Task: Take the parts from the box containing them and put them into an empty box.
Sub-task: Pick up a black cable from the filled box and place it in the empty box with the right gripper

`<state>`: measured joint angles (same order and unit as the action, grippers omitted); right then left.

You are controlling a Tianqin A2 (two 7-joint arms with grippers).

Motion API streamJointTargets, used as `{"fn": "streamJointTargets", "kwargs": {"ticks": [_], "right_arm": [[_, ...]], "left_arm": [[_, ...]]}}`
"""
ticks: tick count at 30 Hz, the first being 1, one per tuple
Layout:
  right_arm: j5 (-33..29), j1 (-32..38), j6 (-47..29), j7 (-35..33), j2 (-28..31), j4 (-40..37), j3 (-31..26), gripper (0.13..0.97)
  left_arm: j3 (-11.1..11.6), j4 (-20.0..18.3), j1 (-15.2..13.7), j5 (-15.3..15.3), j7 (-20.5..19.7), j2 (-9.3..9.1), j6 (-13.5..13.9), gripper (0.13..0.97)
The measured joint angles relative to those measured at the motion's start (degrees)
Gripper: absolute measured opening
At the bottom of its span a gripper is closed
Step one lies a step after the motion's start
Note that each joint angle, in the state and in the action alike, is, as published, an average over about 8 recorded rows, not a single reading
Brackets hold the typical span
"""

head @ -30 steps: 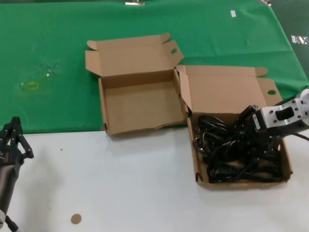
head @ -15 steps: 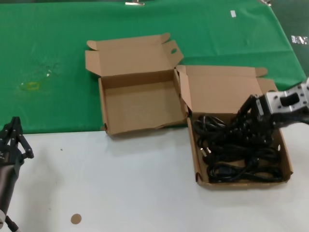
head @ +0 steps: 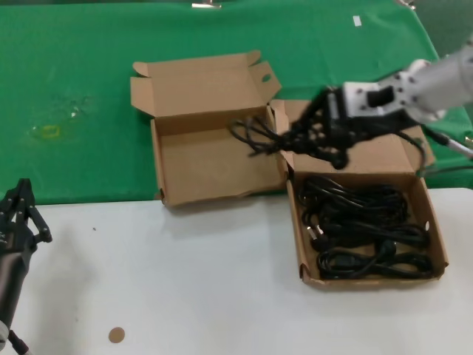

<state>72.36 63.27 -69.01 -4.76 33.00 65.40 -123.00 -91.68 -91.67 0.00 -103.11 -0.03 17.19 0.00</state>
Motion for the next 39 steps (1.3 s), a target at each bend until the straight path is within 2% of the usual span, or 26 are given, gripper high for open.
{"fn": "streamJointTargets", "kwargs": {"ticks": [10, 17, 39], "right_arm": [[-2.5, 4.3, 6.7, -0.6, -10.7, -8.3, -2.3, 0.221], [-3.0, 6.2, 9.8, -1.9, -15.8, -13.9, -3.3, 0.220], [-1.8, 7.1, 12.7, -7.0, -19.3, -23.6, -3.9, 0.219]], "left_arm": [[0.0, 0.0, 0.0, 0.0, 0.0, 0.00, 0.0, 0.152], [0.0, 0.0, 0.0, 0.0, 0.0, 0.00, 0.0, 0.152], [0.0, 0.0, 0.0, 0.0, 0.0, 0.00, 0.0, 0.152]]}}
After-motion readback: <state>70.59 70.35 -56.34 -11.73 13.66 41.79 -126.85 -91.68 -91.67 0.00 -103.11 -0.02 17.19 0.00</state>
